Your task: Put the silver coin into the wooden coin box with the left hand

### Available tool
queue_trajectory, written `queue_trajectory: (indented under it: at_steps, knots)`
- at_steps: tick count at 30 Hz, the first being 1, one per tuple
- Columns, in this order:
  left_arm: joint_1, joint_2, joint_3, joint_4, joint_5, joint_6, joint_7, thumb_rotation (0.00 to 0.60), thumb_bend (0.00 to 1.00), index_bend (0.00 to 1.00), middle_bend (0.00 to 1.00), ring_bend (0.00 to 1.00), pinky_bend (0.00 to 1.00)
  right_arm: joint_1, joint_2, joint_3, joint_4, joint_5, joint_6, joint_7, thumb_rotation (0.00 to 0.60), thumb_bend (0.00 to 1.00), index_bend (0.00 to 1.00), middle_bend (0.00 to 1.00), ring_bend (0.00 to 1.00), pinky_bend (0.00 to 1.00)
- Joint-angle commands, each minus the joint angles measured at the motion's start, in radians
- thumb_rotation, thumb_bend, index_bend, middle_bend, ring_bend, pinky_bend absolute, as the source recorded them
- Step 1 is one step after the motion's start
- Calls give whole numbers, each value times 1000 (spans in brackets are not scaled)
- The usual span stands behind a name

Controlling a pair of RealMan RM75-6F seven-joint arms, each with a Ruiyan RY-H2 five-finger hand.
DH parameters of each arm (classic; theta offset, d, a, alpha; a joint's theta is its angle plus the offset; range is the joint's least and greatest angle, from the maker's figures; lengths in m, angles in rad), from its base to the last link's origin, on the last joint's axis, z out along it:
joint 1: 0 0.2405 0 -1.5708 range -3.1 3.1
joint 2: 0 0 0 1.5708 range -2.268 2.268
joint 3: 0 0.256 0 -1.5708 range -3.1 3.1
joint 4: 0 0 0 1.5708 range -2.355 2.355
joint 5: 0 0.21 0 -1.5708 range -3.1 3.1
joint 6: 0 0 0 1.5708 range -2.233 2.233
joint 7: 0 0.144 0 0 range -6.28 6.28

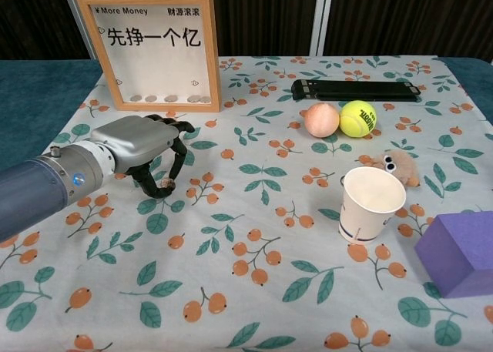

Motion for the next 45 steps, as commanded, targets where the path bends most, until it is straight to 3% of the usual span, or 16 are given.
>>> queue_trajectory:
  at_steps: [1,11,22,32,38,45]
  knots:
    - [2,-1,1,3,-1,-4,0,600,242,609,43,0,0,0,1,0,-2,3,-3,1,600,261,21,1,0,0]
    - [5,-8,-4,16,1,-2,16,600,331,607,42,0,0,1,4,0,-7,6,-6,3,600,261,21,1,0,0]
    - [6,-22,-31,42,-49,-22,22,600,516,593,41,0,0,2,3,-4,-6,4,-11,1,600,262,24,2,0,0]
    - [-8,-8,-65,30,-91,-23,56,600,561,638,92,0,0,3,3,-3,-9,8,-13,3,600,262,36,1,0,0]
    - [-25,53,-106,-55,-100,2,81,600,580,684,130,0,0,3,4,-3,-9,8,-14,7,600,262,36,1,0,0]
    - [-88,271,-233,-342,-218,22,197,600,580,689,134,0,0,3,4,-2,-11,12,-15,7,600,261,36,1,0,0]
